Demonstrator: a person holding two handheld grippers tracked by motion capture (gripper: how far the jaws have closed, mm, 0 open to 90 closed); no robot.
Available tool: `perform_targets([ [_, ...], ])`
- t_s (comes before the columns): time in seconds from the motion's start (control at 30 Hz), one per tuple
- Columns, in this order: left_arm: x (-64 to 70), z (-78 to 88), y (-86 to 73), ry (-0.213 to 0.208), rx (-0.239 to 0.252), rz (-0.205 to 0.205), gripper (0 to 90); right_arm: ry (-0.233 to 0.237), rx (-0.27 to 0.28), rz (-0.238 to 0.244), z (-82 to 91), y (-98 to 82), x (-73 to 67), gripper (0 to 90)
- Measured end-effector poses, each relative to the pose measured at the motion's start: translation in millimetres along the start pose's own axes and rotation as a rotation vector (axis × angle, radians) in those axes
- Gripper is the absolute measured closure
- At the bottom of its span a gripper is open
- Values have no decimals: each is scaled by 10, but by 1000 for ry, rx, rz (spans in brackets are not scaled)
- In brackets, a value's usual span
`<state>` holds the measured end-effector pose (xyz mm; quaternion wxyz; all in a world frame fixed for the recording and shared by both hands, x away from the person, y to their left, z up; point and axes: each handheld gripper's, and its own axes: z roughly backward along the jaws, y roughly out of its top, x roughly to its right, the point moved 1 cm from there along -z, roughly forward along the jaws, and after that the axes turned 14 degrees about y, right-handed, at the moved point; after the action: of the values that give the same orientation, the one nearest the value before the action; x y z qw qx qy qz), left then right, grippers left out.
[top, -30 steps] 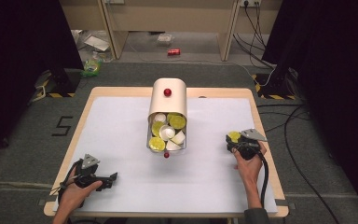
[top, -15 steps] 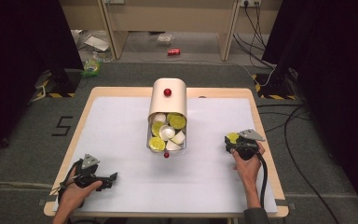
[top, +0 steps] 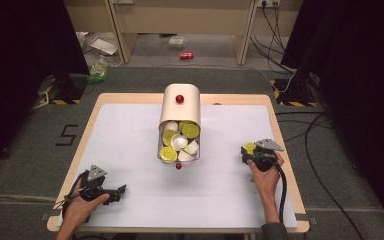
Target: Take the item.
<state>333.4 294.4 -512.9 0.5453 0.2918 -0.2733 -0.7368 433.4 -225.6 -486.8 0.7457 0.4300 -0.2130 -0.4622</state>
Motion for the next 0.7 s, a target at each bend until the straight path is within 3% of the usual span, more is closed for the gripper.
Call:
perform_targets([
  [0.7,0,0,0,0,0,0,0,19,-22,-27,-22,-13,-5,340],
])
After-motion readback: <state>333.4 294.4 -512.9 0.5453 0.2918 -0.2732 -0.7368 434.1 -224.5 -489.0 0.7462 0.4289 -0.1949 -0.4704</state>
